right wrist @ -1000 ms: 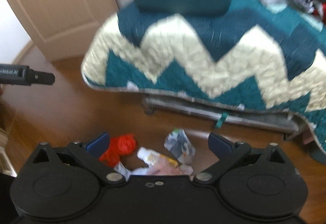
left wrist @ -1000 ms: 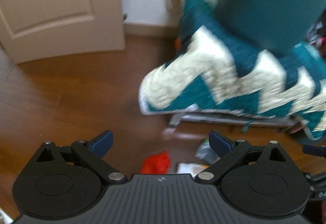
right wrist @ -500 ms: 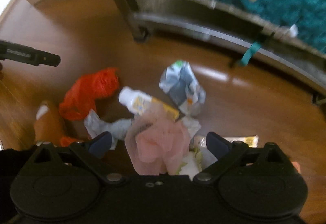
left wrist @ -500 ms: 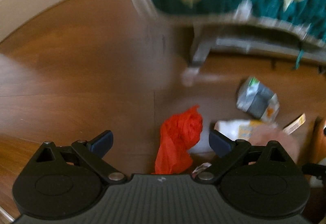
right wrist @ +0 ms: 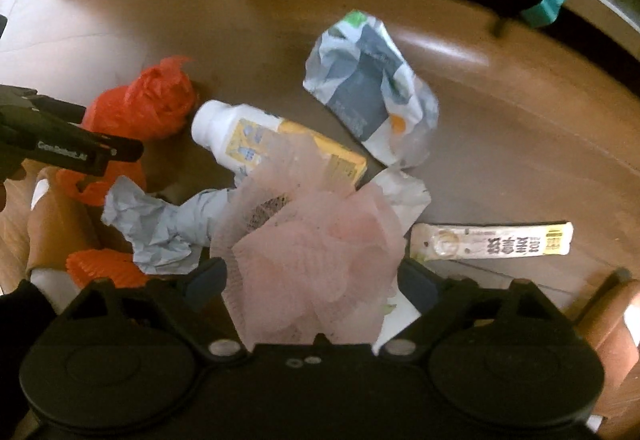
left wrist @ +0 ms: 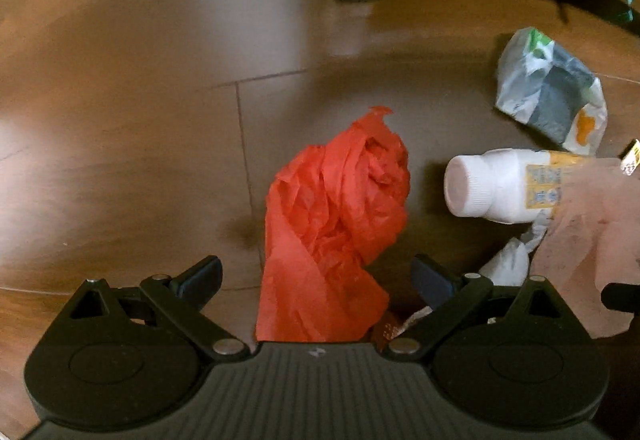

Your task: Collect trash

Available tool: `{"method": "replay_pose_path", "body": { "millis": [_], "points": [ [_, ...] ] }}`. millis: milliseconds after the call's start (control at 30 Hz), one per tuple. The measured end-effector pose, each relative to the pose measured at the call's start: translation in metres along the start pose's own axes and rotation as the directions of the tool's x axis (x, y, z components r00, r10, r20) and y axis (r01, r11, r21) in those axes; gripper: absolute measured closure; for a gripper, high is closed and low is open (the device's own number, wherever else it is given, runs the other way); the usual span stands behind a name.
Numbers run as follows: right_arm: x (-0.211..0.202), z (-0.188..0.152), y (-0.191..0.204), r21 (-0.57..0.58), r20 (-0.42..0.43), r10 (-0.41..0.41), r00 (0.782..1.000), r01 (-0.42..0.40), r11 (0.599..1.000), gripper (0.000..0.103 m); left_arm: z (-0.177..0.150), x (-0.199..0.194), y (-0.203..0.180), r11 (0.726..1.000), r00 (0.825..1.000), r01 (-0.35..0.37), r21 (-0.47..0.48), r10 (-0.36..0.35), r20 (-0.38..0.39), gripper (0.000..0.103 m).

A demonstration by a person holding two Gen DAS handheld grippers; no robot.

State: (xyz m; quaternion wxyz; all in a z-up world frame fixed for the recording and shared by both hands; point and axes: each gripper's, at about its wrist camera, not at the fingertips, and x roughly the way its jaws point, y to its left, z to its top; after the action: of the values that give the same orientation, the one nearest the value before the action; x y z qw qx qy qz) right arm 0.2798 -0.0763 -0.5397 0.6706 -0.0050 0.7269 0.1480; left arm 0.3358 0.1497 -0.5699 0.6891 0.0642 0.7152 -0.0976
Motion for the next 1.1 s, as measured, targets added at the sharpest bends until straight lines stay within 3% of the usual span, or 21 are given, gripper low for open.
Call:
{"method": "replay_pose_path", "body": {
  "millis": [133,233,300,367,467,500,667,933,1100],
  "points": [
    [0.012,0.001,-0.003,0.006,-0.036,0.003,0.999,-0.003,1.000,0.023,0.001,0.011,0.001,1.000,1.000,-0.017,-0.002,0.017,0.004,0.006],
    [0.013,0.002,-0.005,0.021,-0.046,0.003,0.999,-0.002,1.000,0.035,-0.002,0.015,0.003,1.000,1.000,-0.002,-0.027,0.002,-0.007,0.032],
    [0.011,0.001,-0.007,0.030,-0.054,0.009,0.998,-0.007,1.000,0.045,-0.002,0.018,0.005,0.999,1.000,0.002,-0.035,-0.002,-0.022,0.057],
    [0.010,-0.001,-0.009,0.033,-0.064,-0.001,0.998,0.003,0.999,0.050,-0.004,0.016,0.004,0.999,1.000,0.012,-0.041,-0.012,-0.015,0.066],
    [0.002,-0.005,-0.010,0.030,-0.061,-0.018,0.998,0.020,0.999,0.071,-0.009,0.011,0.004,0.998,0.999,0.037,-0.048,-0.037,0.005,0.081],
    [-0.002,-0.007,-0.011,0.032,-0.055,-0.023,0.998,0.025,0.999,0.078,-0.011,0.008,0.003,0.998,0.999,0.036,-0.043,-0.035,0.013,0.083],
    [-0.025,-0.018,-0.007,0.039,-0.019,-0.032,0.999,0.033,0.999,0.090,-0.019,-0.014,-0.004,0.999,0.998,0.036,-0.015,-0.035,0.047,0.089],
    [-0.087,-0.032,0.007,0.055,0.080,-0.033,0.996,0.028,0.998,0.093,-0.031,-0.077,-0.004,1.000,0.991,0.030,0.009,-0.031,0.130,0.089],
    [-0.139,-0.039,0.016,0.047,0.183,-0.020,0.983,0.012,0.999,0.093,-0.038,-0.143,0.002,1.000,0.972,0.019,0.013,-0.021,0.232,0.089]
  ]
}}
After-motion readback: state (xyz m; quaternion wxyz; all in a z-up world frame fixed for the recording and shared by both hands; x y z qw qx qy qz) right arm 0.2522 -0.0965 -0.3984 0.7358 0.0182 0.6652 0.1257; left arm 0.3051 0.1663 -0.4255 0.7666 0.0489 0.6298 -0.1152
